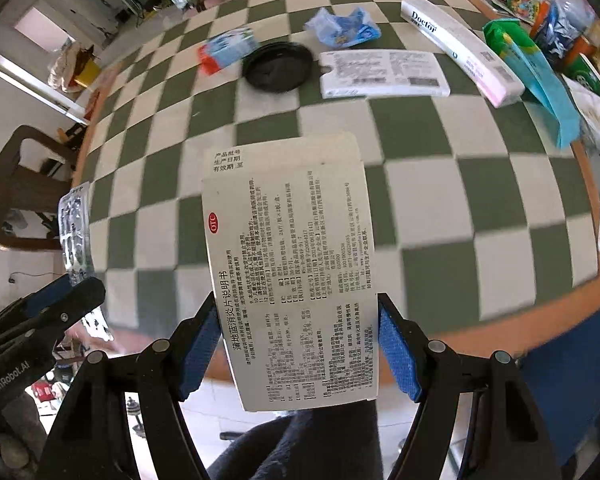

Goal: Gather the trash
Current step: 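Carry blister pack and leaflet to the bin and release both into it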

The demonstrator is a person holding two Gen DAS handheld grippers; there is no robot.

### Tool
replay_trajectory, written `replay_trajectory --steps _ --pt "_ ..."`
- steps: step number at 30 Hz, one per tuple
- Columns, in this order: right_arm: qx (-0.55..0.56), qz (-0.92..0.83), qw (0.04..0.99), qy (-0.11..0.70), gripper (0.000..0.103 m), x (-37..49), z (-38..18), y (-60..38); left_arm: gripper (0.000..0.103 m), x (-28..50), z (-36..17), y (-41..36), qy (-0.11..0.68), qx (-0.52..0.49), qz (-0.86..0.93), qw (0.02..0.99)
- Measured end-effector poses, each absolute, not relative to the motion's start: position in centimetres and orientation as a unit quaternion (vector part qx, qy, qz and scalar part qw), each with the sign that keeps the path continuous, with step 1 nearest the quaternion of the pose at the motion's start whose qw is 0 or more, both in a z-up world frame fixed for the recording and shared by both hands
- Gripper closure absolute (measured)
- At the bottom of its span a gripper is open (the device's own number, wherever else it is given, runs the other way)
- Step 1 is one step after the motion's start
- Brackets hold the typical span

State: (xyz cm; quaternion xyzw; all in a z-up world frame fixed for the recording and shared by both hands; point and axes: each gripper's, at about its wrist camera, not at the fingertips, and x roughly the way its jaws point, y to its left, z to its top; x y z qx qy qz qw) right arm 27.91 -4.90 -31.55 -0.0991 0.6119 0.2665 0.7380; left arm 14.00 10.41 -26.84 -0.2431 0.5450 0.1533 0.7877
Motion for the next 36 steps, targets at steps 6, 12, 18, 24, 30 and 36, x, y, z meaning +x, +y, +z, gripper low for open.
replay_trajectory --steps 6,12,18,24,30,36 --pt "-0.08 0.258 0.737 0.62 0.027 17.0 -33.6 -6.6 0.043 4.9 -30.7 9.6 0.556 -0.263 0.135 0.777" --pt "-0.08 0.233 0.696 0.674 0.027 8.7 -42.4 -7.9 0.043 -0.3 -40.5 9.5 0.601 -0.312 0.123 0.725" --pt "-0.071 0.215 0.665 0.712 0.027 6.3 -54.0 -7.8 0.041 -0.2 -54.0 11.2 0.63 -0.378 0.114 0.669" --pt "-0.016 0.22 0.63 0.745 0.026 7.7 -68.9 -6.7 0.038 1.9 -65.6 12.6 0.646 -0.402 0.115 0.638" --pt "0.007 0.228 0.602 0.765 0.0 9.0 -79.7 -6.1 0.004 1.3 -71.5 13.3 0.657 -0.362 0.165 0.64" --pt "-0.076 0.207 0.629 0.745 0.0 8.2 -81.4 -5.9 0.004 -0.6 -72.0 12.5 0.677 -0.302 0.201 0.64"
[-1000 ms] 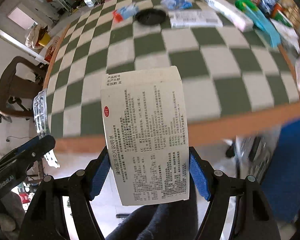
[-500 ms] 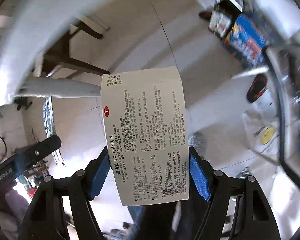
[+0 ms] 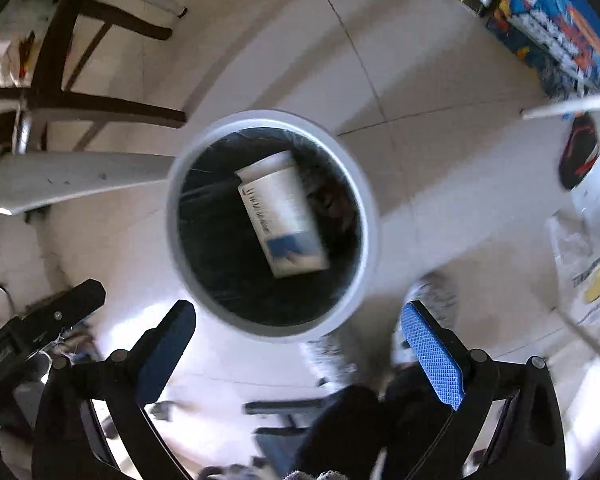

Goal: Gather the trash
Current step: 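Carry blister pack and leaflet to the bin and release both into it, then move both tools back over the table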

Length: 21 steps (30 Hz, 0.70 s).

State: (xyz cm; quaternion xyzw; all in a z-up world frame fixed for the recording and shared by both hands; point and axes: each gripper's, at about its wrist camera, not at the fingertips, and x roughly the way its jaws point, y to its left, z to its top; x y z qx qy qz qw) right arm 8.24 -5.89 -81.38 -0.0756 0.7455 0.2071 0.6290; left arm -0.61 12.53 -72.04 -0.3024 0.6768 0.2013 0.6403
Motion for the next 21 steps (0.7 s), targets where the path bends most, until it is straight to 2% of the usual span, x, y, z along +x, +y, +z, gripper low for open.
replay_trajectory --steps 10,21 --pt "-0.158 0.184 0.655 0.716 0.0 7.0 -77.3 -6.7 0.004 -3.4 -66.6 10.5 0.678 -0.272 0.218 0.648" --pt "-0.17 0.194 0.685 0.681 0.0 4.5 -64.4 -7.1 0.004 -4.9 -55.6 8.6 0.65 -0.269 0.218 0.677"
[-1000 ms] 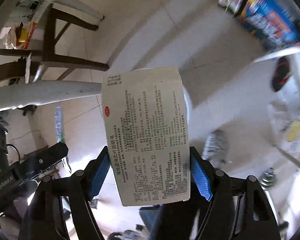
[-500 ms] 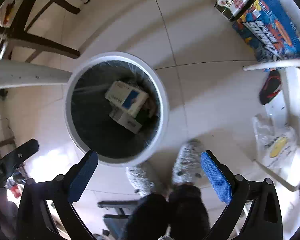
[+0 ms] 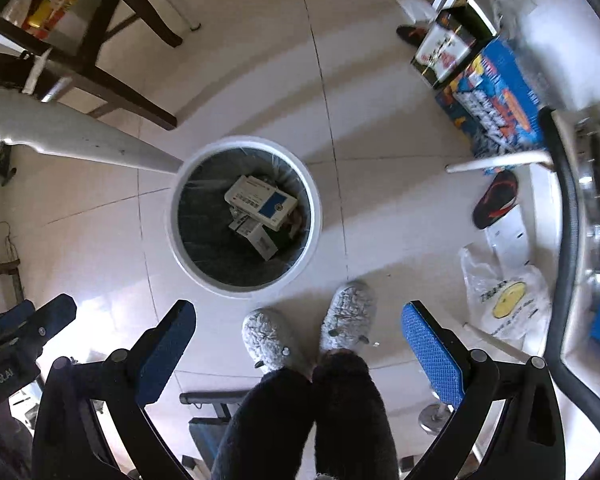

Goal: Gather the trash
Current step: 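Move both tools back over the table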

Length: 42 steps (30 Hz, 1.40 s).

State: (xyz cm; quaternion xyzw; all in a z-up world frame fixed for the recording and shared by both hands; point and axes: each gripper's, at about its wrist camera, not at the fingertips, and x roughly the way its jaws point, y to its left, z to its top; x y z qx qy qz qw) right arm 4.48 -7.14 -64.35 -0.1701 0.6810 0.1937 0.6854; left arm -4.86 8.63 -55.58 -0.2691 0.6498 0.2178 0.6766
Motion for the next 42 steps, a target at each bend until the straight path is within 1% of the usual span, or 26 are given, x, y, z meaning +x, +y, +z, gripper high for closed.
replay_trajectory --steps 11,16,20,25,27,29,33,38,42 --pt "-0.17 0.216 0.697 0.663 0.0 1.2 -50.9 -8.6 0.004 -7.4 -44.3 6.7 0.633 -0.257 0.207 0.701" --pt "-0.153 0.226 0.7 0.66 0.0 0.0 -44.7 -9.2 0.004 -8.3 -39.1 6.4 0.621 -0.242 0.216 0.713" --pt "-0.13 0.244 0.706 0.652 0.0 -0.2 -39.8 -9.2 0.004 -8.2 -34.5 6.8 0.596 -0.232 0.23 0.733" --pt "-0.08 0.272 0.713 0.642 0.0 1.5 -33.9 -8.9 0.004 -5.3 -29.0 8.0 0.546 -0.215 0.255 0.768" --pt "-0.055 0.277 0.718 0.636 0.0 3.1 -31.7 -8.9 0.004 -3.7 -27.2 8.7 0.528 -0.204 0.261 0.782" --pt "-0.04 0.28 0.726 0.627 0.0 4.8 -30.0 -8.8 0.0 -1.1 -25.3 9.6 0.514 -0.194 0.26 0.794" --pt "-0.014 0.275 0.741 0.613 0.0 9.9 -27.4 -8.8 0.0 4.6 -23.6 10.9 0.509 -0.178 0.262 0.801" --pt "0.007 0.24 0.761 0.603 0.0 21.3 -25.5 -9.5 0.0 14.4 -23.3 11.8 0.521 -0.172 0.271 0.791" --pt "-0.009 0.214 0.761 0.613 0.0 32.0 -25.4 -9.4 0.0 22.5 -24.0 12.4 0.545 -0.19 0.261 0.774"
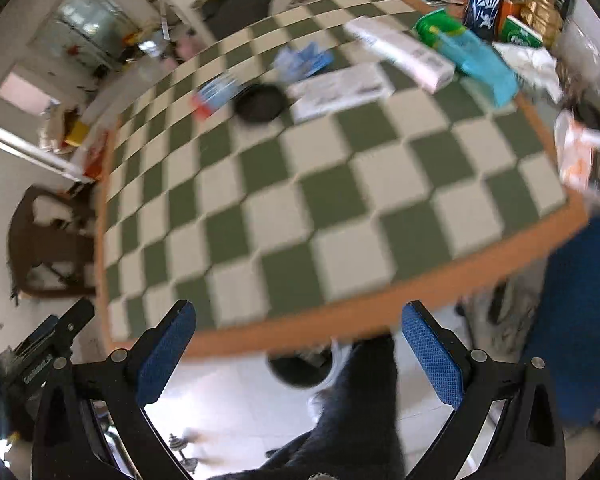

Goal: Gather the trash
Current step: 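Move both tools back over the table, then grasp the black lid with the left gripper while the right grasps the Doctor toothpaste box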

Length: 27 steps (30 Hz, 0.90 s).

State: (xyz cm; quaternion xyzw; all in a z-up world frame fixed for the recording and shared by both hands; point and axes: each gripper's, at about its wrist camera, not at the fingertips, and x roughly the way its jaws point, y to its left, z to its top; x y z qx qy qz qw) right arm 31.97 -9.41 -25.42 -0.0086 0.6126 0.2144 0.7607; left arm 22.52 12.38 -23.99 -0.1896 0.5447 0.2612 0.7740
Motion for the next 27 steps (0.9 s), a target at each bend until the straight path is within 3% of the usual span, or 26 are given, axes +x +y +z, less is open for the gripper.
replay_trajectory --steps 6,8,10,14,17,18,19,20,22,24,26,27 --pt "-0.045 0.172 0.77 0.613 0.0 47.8 -26.5 -8.5 0.002 34.8 -27.4 14.1 0.571 -0.255 0.228 0.746" --pt "-0.053 0.164 0.772 0.612 0.0 52.0 -27.3 -8.3 0.008 38.5 -29.1 14.7 0.583 -0.264 0.221 0.736" --pt "-0.063 0.153 0.772 0.614 0.0 56.1 -28.5 -8.0 0.023 41.6 -30.8 15.1 0.595 -0.272 0.21 0.726" --pt "-0.082 0.142 0.757 0.632 0.007 61.9 -31.6 -7.0 0.029 45.5 -33.8 15.5 0.621 -0.272 0.195 0.709" --pt "-0.109 0.135 0.747 0.641 0.008 64.8 -34.1 -6.1 0.053 46.8 -35.3 15.3 0.634 -0.267 0.189 0.701" --pt "-0.118 0.133 0.746 0.642 0.008 65.2 -34.7 -5.8 0.069 47.0 -35.5 15.2 0.637 -0.265 0.187 0.7" --pt "-0.129 0.131 0.743 0.643 0.009 65.8 -35.4 -5.5 0.076 47.0 -35.8 15.2 0.638 -0.267 0.184 0.699" --pt "-0.136 0.133 0.741 0.644 0.012 66.1 -36.0 -5.3 0.077 46.9 -35.7 15.2 0.634 -0.269 0.184 0.701" --pt "-0.151 0.135 0.734 0.648 0.036 66.6 -37.2 -4.7 0.081 46.7 -35.3 15.1 0.627 -0.267 0.185 0.708" --pt "-0.156 0.14 0.737 0.642 0.041 66.6 -37.6 -4.4 0.086 46.3 -34.7 15.1 0.621 -0.268 0.186 0.713" --pt "-0.159 0.143 0.74 0.637 0.042 66.5 -37.6 -4.2 0.101 46.0 -34.0 15.1 0.616 -0.266 0.19 0.717" --pt "-0.154 0.145 0.742 0.636 0.044 66.3 -37.5 -4.3 0.101 45.8 -33.6 15.0 0.614 -0.264 0.189 0.719"
